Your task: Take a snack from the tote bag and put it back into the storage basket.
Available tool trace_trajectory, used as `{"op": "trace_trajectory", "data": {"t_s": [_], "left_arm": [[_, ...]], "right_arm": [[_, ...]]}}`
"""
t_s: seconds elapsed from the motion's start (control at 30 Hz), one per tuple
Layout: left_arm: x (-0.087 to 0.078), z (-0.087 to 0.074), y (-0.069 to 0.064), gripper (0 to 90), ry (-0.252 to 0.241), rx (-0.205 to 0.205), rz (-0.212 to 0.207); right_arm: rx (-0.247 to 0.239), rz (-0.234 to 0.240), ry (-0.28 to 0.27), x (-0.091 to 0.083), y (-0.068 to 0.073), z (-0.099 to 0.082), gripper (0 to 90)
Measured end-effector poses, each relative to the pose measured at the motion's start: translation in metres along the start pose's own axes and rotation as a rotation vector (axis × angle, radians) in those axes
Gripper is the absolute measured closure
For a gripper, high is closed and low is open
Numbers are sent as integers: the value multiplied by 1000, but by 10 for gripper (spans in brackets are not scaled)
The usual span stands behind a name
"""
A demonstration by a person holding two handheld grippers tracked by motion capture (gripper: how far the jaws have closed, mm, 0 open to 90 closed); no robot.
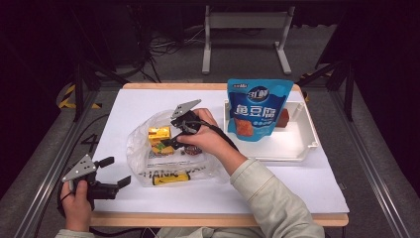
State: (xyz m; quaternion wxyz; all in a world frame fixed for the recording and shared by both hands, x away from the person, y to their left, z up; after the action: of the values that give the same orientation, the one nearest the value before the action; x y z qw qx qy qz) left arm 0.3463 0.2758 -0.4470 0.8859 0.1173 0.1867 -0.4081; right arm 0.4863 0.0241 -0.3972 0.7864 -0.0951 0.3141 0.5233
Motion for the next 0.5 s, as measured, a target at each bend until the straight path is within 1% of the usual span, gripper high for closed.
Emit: {"op": "trace_trajectory", "data": {"t_s": [0.23, 0.3, 0.5], "left_arm": [[-3, -2, -1, 23, 7, -2, 5], [-3, -2, -2, 23, 1, -6, 5], [-5, -4, -2, 23, 11, -2, 4]], "right_arm": [[-10, -8, 23, 10, -2, -1, 189], [-14, -13, 37, 13, -3, -1, 189], [-17, -9, 57, 23, -3, -1, 190]]}}
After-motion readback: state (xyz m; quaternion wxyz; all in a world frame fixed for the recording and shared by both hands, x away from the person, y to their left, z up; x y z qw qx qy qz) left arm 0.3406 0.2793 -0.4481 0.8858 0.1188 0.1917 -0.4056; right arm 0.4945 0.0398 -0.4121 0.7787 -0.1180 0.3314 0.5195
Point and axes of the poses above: each handheld gripper's, and its own axes: x roughly forward along the jaws, z roughly out of its top, y roughly to its left, the point moved 4 cm from there along x, roughly forward along the jaws, and after that the axes turned 11 degrees about x, right-handed, at the moved point
